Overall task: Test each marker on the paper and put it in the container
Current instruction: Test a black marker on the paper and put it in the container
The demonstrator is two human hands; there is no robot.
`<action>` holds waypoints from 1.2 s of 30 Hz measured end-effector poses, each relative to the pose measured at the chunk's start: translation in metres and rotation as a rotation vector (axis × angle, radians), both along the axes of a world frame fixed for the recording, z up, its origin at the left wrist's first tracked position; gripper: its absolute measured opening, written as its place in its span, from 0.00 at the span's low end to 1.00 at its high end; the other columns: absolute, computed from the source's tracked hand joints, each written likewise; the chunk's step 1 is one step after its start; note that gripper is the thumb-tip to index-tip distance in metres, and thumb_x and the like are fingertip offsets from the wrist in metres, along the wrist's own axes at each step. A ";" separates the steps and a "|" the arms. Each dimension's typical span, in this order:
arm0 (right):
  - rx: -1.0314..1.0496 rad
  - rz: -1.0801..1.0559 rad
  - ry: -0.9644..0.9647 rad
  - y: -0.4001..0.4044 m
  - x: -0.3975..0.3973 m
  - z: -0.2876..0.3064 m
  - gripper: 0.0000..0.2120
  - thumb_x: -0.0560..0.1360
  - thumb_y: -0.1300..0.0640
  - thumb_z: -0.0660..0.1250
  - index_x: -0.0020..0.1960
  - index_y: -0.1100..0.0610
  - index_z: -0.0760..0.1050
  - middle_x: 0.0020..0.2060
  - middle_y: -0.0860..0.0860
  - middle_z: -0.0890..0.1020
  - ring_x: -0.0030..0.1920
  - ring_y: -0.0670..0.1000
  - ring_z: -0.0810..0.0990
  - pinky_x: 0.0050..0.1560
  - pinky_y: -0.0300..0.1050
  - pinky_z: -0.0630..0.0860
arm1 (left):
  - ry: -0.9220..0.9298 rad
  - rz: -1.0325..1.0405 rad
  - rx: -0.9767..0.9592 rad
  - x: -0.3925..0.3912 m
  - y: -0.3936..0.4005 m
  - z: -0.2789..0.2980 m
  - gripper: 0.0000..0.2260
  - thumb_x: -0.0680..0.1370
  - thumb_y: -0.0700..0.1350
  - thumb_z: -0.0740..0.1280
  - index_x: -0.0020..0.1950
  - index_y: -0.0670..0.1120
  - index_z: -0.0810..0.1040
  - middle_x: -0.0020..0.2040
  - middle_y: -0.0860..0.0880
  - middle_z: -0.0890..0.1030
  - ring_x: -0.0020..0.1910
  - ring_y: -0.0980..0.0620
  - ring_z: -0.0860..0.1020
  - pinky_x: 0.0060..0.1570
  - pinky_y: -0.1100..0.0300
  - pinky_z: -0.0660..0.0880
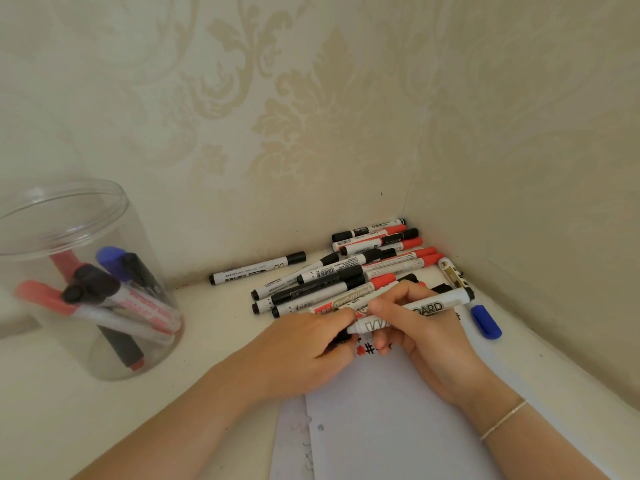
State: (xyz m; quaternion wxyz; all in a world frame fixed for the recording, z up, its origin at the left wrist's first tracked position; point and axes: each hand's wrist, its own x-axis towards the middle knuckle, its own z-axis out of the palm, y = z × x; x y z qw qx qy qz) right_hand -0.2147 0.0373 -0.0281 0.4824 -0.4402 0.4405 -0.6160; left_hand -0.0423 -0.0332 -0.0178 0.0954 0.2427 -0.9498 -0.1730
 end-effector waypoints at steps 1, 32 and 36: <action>0.001 0.016 0.000 0.000 0.000 0.000 0.15 0.63 0.52 0.78 0.39 0.62 0.78 0.36 0.67 0.80 0.28 0.54 0.78 0.29 0.44 0.75 | 0.017 -0.016 0.000 -0.001 0.001 0.000 0.07 0.80 0.53 0.55 0.48 0.52 0.68 0.33 0.55 0.71 0.33 0.55 0.72 0.33 0.59 0.67; -0.088 -0.311 0.145 0.012 0.062 0.032 0.17 0.80 0.61 0.56 0.35 0.66 0.70 0.22 0.64 0.73 0.14 0.53 0.64 0.18 0.37 0.59 | 0.599 0.458 0.443 -0.006 0.019 0.013 0.26 0.83 0.51 0.54 0.24 0.47 0.64 0.17 0.53 0.63 0.20 0.57 0.62 0.28 0.61 0.63; -0.048 -0.315 0.240 -0.003 0.058 0.059 0.19 0.80 0.61 0.56 0.31 0.63 0.70 0.21 0.62 0.72 0.15 0.50 0.64 0.18 0.34 0.60 | 0.707 0.496 0.555 -0.008 0.014 0.026 0.25 0.82 0.49 0.56 0.28 0.39 0.66 0.22 0.49 0.62 0.22 0.55 0.60 0.27 0.64 0.63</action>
